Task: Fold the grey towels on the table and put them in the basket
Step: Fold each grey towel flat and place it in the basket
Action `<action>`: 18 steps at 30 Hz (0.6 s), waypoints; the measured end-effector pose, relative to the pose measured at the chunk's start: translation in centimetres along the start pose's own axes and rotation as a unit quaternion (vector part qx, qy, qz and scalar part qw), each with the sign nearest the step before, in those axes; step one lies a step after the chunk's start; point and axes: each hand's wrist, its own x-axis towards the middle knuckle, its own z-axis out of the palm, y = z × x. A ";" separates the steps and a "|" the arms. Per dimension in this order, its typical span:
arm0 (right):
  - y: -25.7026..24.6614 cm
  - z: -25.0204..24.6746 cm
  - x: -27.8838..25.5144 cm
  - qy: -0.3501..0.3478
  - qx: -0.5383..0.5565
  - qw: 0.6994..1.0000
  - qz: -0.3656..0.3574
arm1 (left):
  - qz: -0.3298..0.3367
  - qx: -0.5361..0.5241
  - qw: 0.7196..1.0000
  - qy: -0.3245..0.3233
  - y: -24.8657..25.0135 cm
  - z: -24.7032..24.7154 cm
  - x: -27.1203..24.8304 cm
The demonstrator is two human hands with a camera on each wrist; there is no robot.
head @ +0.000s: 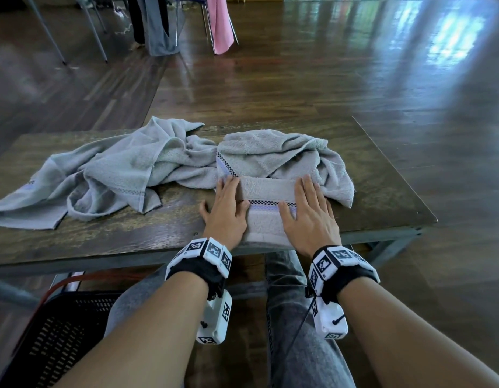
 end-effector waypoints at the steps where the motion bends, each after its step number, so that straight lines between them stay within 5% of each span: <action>1: 0.0 0.1 0.0 0.005 -0.001 1.000 -0.001 | -0.001 -0.004 1.000 0.015 -0.1 0.0 0.0; 6: 0.2 0.3 0.0 0.016 -0.004 1.000 -0.009 | -0.015 -0.001 0.999 0.049 -0.6 -0.1 0.0; 18: -0.2 -0.1 -1.5 0.010 -0.034 0.999 0.000 | -0.044 0.015 0.999 0.007 0.2 -1.2 0.2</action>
